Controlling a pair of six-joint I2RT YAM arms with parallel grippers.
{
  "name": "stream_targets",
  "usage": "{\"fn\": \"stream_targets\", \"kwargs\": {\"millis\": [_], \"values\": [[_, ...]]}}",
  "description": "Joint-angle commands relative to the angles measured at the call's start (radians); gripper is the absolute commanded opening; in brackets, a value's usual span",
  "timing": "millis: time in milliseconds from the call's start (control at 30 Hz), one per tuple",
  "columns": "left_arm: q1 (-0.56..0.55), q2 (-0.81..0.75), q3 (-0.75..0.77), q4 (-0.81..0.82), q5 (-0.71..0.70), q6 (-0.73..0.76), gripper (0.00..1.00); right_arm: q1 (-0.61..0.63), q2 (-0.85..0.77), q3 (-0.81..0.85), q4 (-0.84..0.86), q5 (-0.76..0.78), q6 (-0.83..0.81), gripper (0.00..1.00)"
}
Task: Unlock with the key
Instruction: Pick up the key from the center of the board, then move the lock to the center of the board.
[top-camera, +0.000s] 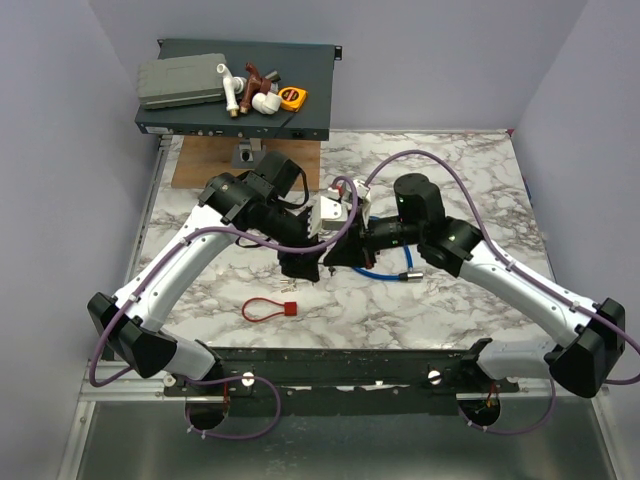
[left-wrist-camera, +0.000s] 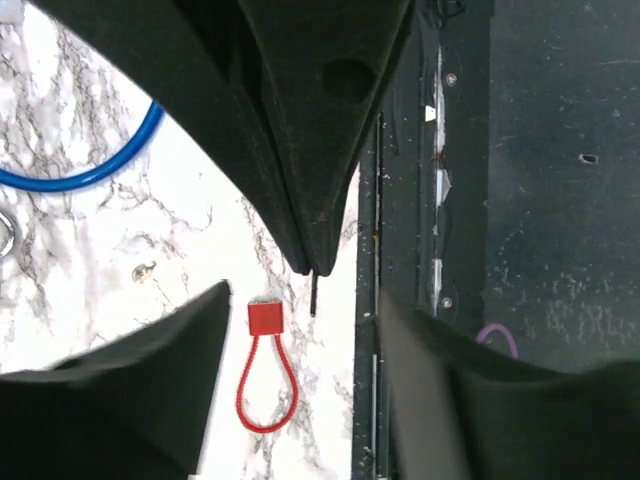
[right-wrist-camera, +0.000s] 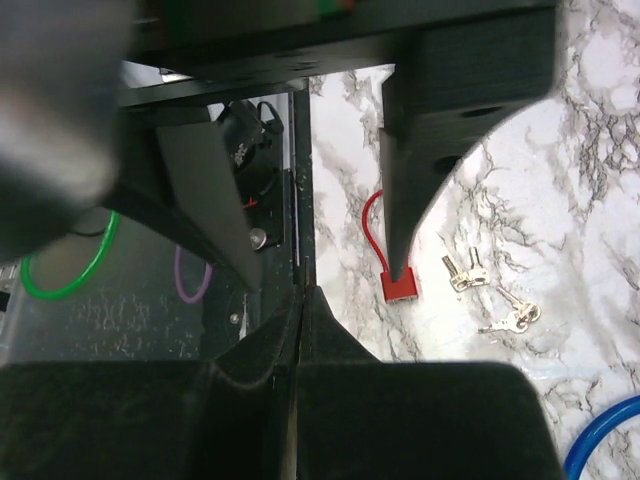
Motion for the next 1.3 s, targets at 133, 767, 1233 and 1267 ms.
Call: {"fn": "stream_targets", "kwargs": {"millis": [133, 767, 1233, 1267], "values": [[0.014, -0.083, -0.075, 0.026, -0.026, 0.068, 0.98, 0.007, -0.077, -0.036, 0.037, 0.063, 0.049, 0.01], [0.032, -0.358, -0.941, 0.715, -0.323, 0.229, 0.98, -0.003, -0.298, -0.184, -0.025, 0.272, 0.124, 0.01], [-0.052, -0.147, -0.961, 0.709, -0.319, 0.265, 0.81, -0.018, -0.333, -0.134, -0.092, 0.399, 0.108, 0.01], [-0.053, -0.133, -0.958, 0.706, -0.318, 0.256, 0.80, -0.018, -0.330, -0.128, -0.095, 0.399, 0.106, 0.01]]}}
